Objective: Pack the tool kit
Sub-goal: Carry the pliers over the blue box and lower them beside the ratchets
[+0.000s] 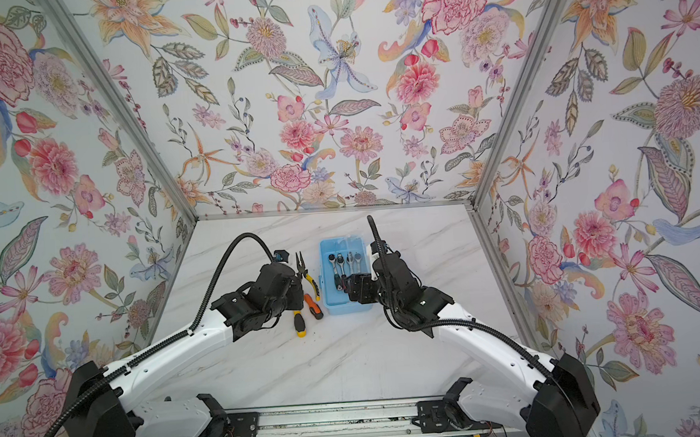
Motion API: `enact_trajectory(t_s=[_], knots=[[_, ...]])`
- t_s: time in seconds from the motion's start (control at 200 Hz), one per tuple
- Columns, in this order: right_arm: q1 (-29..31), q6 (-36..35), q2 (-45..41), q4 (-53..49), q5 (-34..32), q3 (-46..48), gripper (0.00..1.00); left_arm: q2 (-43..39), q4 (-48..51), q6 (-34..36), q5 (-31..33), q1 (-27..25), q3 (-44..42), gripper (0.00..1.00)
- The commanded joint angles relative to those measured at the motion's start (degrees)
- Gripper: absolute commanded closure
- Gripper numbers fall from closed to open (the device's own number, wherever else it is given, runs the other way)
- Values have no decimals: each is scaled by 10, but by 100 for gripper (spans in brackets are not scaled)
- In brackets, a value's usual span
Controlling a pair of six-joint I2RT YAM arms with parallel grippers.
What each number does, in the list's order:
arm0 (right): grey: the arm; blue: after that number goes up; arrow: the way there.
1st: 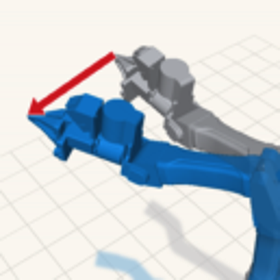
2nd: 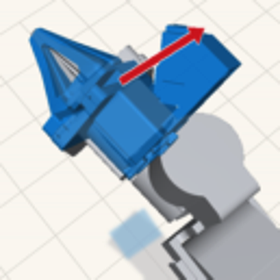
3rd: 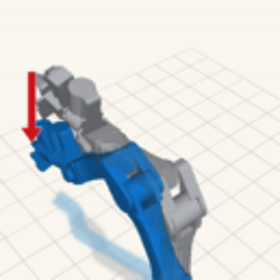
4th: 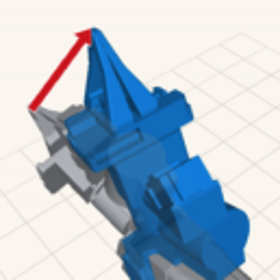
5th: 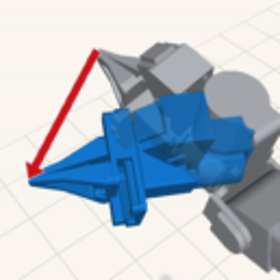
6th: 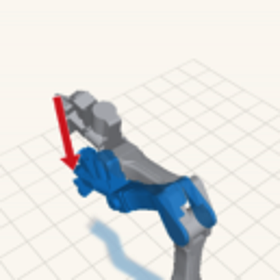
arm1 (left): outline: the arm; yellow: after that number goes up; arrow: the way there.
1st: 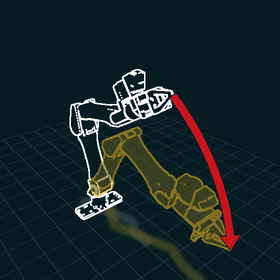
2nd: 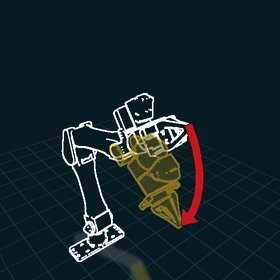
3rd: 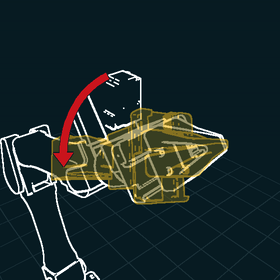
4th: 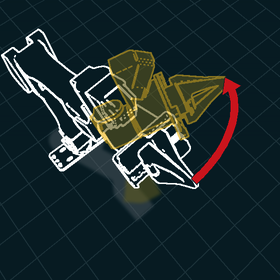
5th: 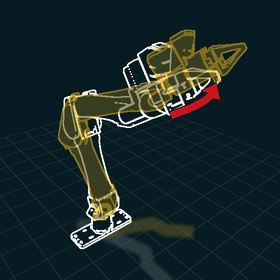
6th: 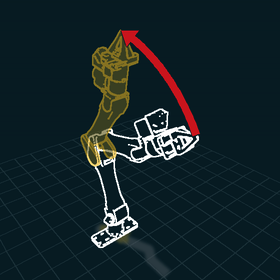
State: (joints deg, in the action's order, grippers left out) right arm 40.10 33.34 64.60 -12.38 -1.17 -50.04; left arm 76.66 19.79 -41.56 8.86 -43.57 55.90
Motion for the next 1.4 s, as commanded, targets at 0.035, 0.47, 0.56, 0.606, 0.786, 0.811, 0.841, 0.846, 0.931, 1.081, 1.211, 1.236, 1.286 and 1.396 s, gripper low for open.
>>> enact_trajectory(t_s=[0.035, 0.47, 0.56, 0.606, 0.786, 0.811, 0.841, 0.846, 0.931, 1.081, 1.211, 1.236, 1.286, 1.396], knots=[[-25, 9, -36, -19, -13, 19, 20, 49, -127, -19, -72, -7, 33, 100], [-64, 1, -68, -31, -1, 36, 20, 231, -160, 16, -86, -30, 204, 100], [-66, 2, -74, -33, -2, 42, 20, 253, -169, 11, -89, -31, 217, 100], [-68, 1, -76, -34, -1, 44, 20, 263, -176, 6, -94, -32, 219, 100], [-77, 0, -87, -38, 1, 52, 20, 307, -187, 0, -97, -37, 245, 100], [-79, 0, -88, -38, 2, 53, 20, 311, -189, -1, -100, -37, 247, 100], [-80, -1, -89, -38, 2, 55, 20, 318, -189, -2, -101, -37, 251, 100], [-81, -1, -89, -38, 2, 55, 20, 319, -189, -2, -102, -37, 251, 100], [-86, -1, -93, -39, 6, 59, 20, 333, -187, -6, -101, -37, 260, 100], [-92, -2, -102, -44, 10, 61, 20, 356, -177, -12, -98, -37, 277, 100], [-95, -3, -107, -44, 12, 64, 20, 379, -158, -12, -97, -37, 305, 100], [-96, -3, -107, -45, 12, 65, 20, 383, -153, -13, -96, -37, 311, 100], [-96, -3, -107, -45, 13, 65, 19, 391, -145, -13, -94, -37, 322, 100], [-98, -3, -110, -46, 16, 67, 20, 397, -141, -17, -95, -36, 329, 100]])
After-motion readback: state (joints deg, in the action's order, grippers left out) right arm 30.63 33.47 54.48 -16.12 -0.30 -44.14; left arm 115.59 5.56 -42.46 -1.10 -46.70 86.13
